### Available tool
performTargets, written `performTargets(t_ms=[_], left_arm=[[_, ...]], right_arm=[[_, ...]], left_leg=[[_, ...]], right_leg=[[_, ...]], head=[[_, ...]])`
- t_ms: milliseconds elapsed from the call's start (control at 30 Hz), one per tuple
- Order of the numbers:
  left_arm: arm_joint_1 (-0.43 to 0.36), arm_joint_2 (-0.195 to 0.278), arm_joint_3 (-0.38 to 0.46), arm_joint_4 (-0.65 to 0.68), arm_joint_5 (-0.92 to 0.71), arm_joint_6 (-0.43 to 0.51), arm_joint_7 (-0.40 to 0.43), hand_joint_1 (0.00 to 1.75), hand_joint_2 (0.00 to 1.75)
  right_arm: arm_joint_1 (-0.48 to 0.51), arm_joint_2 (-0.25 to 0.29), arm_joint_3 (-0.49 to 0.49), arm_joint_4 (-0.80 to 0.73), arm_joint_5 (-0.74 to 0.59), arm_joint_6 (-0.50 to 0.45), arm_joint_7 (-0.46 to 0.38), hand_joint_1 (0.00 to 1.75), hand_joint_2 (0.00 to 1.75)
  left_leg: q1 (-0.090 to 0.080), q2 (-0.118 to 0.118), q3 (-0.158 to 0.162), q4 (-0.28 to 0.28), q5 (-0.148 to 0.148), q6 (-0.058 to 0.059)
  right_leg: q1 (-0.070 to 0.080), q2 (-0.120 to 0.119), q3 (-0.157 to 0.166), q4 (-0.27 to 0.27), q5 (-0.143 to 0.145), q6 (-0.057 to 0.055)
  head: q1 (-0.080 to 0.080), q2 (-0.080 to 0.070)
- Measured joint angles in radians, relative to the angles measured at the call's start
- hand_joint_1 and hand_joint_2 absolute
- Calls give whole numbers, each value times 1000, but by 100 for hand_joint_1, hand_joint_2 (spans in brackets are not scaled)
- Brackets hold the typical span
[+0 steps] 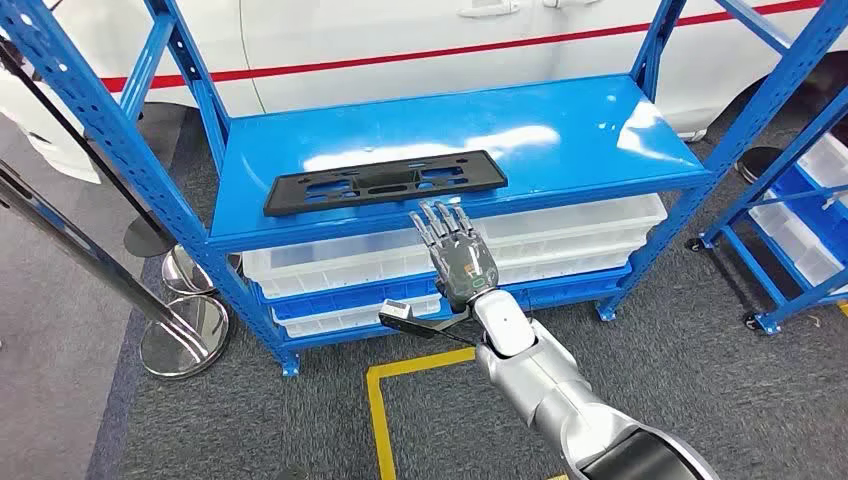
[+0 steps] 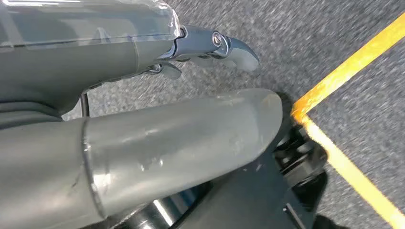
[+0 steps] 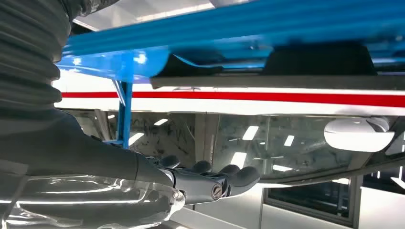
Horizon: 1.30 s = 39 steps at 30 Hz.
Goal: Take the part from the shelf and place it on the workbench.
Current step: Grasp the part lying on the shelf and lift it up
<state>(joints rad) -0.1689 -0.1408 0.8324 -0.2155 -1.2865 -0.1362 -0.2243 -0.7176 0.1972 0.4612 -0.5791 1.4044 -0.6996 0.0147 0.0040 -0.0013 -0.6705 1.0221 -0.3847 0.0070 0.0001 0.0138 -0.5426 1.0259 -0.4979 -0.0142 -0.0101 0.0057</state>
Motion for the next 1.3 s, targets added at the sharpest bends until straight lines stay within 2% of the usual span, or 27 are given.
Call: performTargets(t_ms=[67,100,167,200,233,300,333,367,400,467,533,633,700,733,800,833,867,900,967,1000,1033,1100,1167,1200,1267,1300], left_arm=[[-1,0,0,0,0,0,0,0,0],[-2,0,-1,0,-1,0,1,0,0],[-4,0,-2,0,-2,0,1,0,0],[-6,0,-2,0,-2,0,1,0,0],[-7,0,-3,0,-2,0,1,0,0],[-10,0,-4,0,-2,0,1,0,0],[-10,0,-4,0,-2,0,1,0,0],[-9,0,-4,0,-3,0,1,0,0],[-9,0,-5,0,-3,0,1,0,0],[-9,-2,-7,1,-5,0,1,0,0],[-12,-4,-8,3,-7,1,2,0,0],[-14,-6,-9,4,-8,2,3,0,0],[-15,-5,-9,4,-9,3,2,0,0],[-16,-5,-9,4,-9,3,2,0,0],[-15,-5,-10,4,-9,3,2,0,0],[-14,-5,-10,4,-9,2,2,0,0],[-13,-5,-10,4,-10,2,2,0,0],[-13,-5,-10,4,-10,2,2,0,0],[-13,-5,-10,4,-10,2,2,0,0],[-14,-5,-10,4,-10,2,2,0,0],[-15,-5,-10,4,-10,2,2,0,0],[-16,-5,-10,5,-10,2,2,0,0],[-14,-5,-10,5,-10,2,2,0,0],[-15,-5,-10,5,-10,2,2,0,0],[-17,-5,-10,5,-10,3,2,0,0],[-18,-5,-11,5,-10,3,2,0,0]], right_arm=[[1,0,-3,-1,0,0,0,0,175],[2,0,-6,-3,1,0,0,0,175],[2,-1,-12,-8,1,-1,0,0,175],[1,-1,-15,-10,1,-1,0,0,175],[1,-1,-18,-11,1,-1,0,0,175],[5,-3,-22,-11,1,-1,0,0,175],[9,-4,-22,-11,1,-1,0,0,175],[12,-5,-23,-11,1,-1,0,0,175],[13,-5,-24,-11,2,-1,1,0,175],[14,-6,-28,-13,5,-1,2,0,175],[13,-7,-35,-16,9,-1,2,0,175],[15,-10,-46,-26,14,-1,2,0,175],[14,-10,-51,-31,15,-1,2,0,175],[14,-10,-53,-32,15,-1,2,0,175],[16,-11,-56,-33,16,-1,2,0,175],[20,-11,-58,-33,16,-1,3,0,175],[24,-11,-61,-33,16,-1,3,0,175],[27,-11,-64,-33,16,-1,4,0,175],[31,-11,-71,-33,17,-1,6,0,175],[31,-11,-74,-34,17,-1,6,0,175],[31,-11,-77,-34,17,0,7,0,175],[32,-11,-84,-36,17,-1,8,0,175],[34,-11,-92,-40,17,-1,9,0,175],[34,-11,-97,-42,17,-1,10,0,175],[34,-11,-108,-46,17,-1,10,0,175],[36,-12,-113,-47,17,-1,11,0,175]], left_leg=[[-2,-1,2,-3,0,8],[-3,-2,8,-6,-2,15],[-2,-3,24,-13,-5,29],[-1,-4,34,-15,-9,35],[-2,-3,44,-16,-16,40],[-3,-4,59,-16,-31,45],[-5,-4,69,-15,-40,45],[-6,-5,80,-14,-49,45],[-6,-5,92,-13,-59,44],[-8,-5,118,-10,-80,41],[-9,-7,131,-11,-95,33],[-10,-8,140,-9,-106,17],[-9,-6,128,32,-121,7],[-6,-6,103,79,-138,3],[0,-5,26,201,-180,-7],[3,-5,-10,244,-194,-11],[7,-5,-33,259,-191,-16],[10,-5,-38,236,-165,-19],[13,-4,-5,112,-68,-21],[12,-3,13,52,-36,-20],[9,-2,25,12,-17,-14],[1,-3,30,-7,-20,0],[2,-5,39,-14,-14,14],[4,-5,47,-19,-16,20],[6,-4,61,-25,-22,31],[5,-4,66,-25,-27,35]], right_leg=[[-1,0,2,-1,0,7],[-1,1,4,-2,-1,14],[-4,-2,-2,27,-7,23],[-5,-3,-21,65,-17,26],[-6,-5,-54,122,-33,28],[-6,-6,-136,240,-80,33],[-6,-6,-167,269,-95,35],[-6,-6,-184,266,-92,34],[-5,-7,-184,232,-67,30],[0,-7,-154,104,36,19],[8,-7,-130,14,103,7],[8,-6,-113,-10,107,-7],[3,-6,-91,-20,101,-18],[1,-6,-81,-23,97,-21],[1,-6,-68,-24,84,-26],[1,-6,-62,-23,78,-25],[0,-5,-54,-22,70,-24],[-1,-4,-45,-21,61,-22],[-3,-3,-24,-17,42,-15],[-4,-3,-16,-15,33,-10],[-4,-2,-13,-14,27,-4],[-4,-2,-14,-14,19,8],[-5,-3,-12,-10,9,21],[-5,-4,-19,9,-1,26],[-7,-6,-69,102,-37,32],[-8,-7,-112,167,-54,35]], head=[[0,0],[0,0],[0,0],[0,0],[0,0],[0,0],[0,0],[0,0],[0,0],[0,0],[1,0],[2,0],[2,0],[2,0],[2,0],[2,0],[2,0],[2,0],[2,0],[2,0],[2,0],[2,0],[2,0],[2,0],[2,0],[2,0]])
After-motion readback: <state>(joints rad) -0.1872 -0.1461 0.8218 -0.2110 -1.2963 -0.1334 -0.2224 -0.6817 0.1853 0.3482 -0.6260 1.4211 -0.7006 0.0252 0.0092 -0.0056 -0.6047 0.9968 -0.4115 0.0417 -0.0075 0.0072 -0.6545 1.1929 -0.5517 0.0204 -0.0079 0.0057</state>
